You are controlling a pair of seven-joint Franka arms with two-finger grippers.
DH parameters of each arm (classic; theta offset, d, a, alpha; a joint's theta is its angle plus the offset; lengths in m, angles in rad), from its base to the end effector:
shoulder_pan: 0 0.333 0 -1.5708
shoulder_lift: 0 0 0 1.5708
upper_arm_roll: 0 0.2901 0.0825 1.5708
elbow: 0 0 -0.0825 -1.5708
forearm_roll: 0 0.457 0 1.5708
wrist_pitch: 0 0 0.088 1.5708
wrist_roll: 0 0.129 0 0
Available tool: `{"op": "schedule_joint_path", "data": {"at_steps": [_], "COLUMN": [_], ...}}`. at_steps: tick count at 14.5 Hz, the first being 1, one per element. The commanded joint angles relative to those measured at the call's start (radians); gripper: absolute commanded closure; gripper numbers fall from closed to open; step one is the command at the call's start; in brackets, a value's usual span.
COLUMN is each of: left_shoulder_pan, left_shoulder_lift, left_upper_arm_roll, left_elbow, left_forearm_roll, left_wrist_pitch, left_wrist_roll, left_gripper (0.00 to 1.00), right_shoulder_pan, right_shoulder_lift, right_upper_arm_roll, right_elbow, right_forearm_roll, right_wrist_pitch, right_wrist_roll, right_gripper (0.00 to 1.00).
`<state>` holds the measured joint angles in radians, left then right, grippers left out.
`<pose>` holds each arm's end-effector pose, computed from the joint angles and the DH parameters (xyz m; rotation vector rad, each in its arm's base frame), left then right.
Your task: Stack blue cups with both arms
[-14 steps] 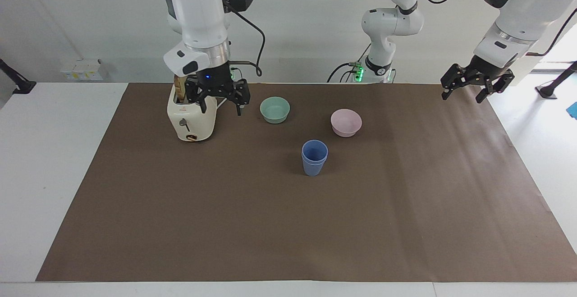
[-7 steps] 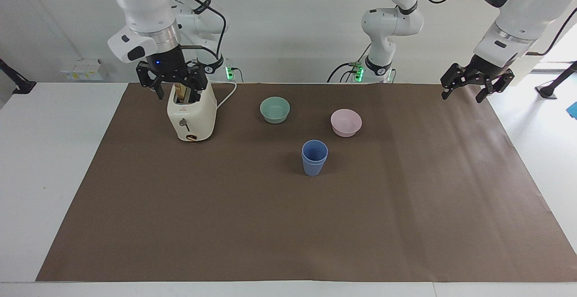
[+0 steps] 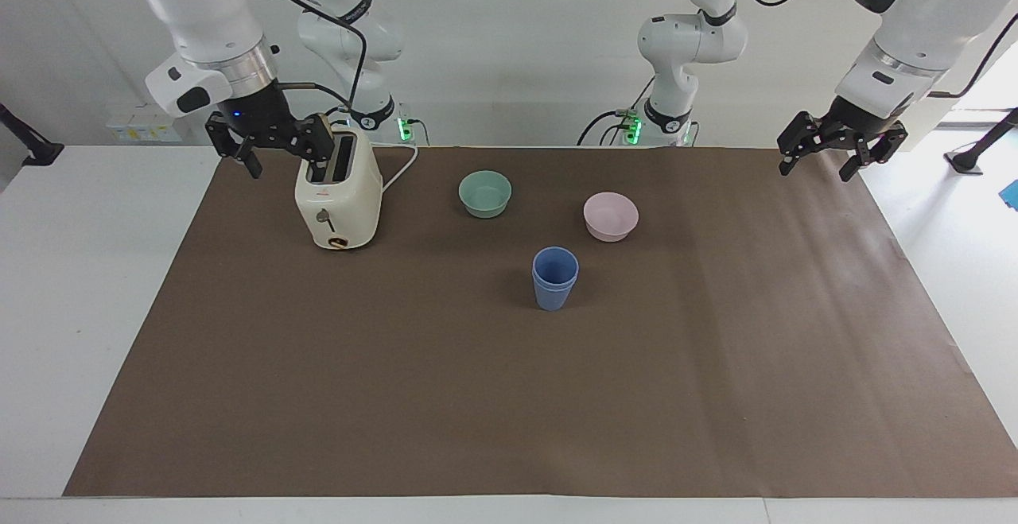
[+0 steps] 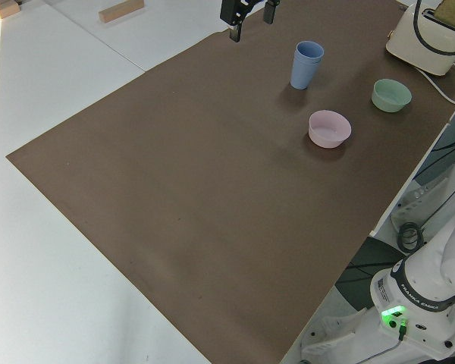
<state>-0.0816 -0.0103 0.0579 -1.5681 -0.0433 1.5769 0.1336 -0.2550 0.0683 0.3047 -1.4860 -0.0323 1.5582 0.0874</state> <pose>0.6255 -0.0202 0.5852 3.0890 -0.2437 0.0333 0.6451 0.0224 0.5801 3.1297 -0.0610 0.0122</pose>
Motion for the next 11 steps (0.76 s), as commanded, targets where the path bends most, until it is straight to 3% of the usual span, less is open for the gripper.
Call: {"op": "schedule_joint_path", "data": {"at_steps": [1, 11], "left_shoulder_pan": [0.005, 0.005], "left_shoulder_lift": [-0.008, -0.01], "left_upper_arm_roll": [-0.004, -0.004], "left_elbow": [0.0, 0.0], "left_forearm_roll": [0.017, 0.017], "left_wrist_pitch": [-0.002, -0.002], "left_wrist_roll": [0.008, 0.006], "left_gripper": [0.0, 0.0], "right_shoulder_pan": [-0.015, -0.004], "right_shoulder_lift": [-0.036, -0.031], "right_upper_arm_roll": [0.004, 0.005], "right_elbow": [-0.046, -0.039], "right_forearm_roll": [0.022, 0.023], "right_wrist_pitch": [0.029, 0.025], "right_wrist_roll": [-0.023, -0.026], "right_gripper": [0.0, 0.0]}}
